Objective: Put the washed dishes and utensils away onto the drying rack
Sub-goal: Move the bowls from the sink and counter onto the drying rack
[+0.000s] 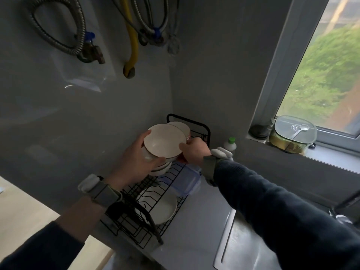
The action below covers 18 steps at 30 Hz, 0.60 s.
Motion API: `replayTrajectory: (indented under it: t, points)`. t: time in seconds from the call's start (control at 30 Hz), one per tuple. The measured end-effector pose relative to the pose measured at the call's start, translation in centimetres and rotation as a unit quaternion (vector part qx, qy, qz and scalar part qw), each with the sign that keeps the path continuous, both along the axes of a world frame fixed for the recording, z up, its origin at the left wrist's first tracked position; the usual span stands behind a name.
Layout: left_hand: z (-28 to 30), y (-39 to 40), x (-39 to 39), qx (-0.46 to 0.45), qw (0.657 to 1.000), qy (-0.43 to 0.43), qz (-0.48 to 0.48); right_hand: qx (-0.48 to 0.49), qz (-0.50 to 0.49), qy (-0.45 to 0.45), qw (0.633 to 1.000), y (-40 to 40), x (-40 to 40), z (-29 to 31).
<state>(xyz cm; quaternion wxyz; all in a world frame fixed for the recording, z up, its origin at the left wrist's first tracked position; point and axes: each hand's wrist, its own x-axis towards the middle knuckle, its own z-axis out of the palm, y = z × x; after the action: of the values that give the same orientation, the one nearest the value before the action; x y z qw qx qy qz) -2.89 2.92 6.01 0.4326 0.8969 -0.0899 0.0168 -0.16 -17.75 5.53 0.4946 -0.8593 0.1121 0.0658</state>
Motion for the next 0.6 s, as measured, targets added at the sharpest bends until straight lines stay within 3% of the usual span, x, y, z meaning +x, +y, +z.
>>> replayTrajectory:
  t: [0.13, 0.4, 0.6]
  points:
    - [-1.0, 0.5, 0.5, -0.005, 1.000, -0.014, -0.012, -0.022, 0.025, 0.021, 0.999, 1.8, 1.3, -1.7]
    - [-3.5, 2.9, 2.4, -0.030, 0.998, 0.050, -0.002, -0.050, 0.051, 0.028, 0.997, 3.4, 2.4, -3.5]
    - [-4.7, 2.9, 2.3, 0.004, 0.999, 0.043, 0.017, -0.068, 0.049, 0.031, 0.996, 4.4, 2.5, -4.5]
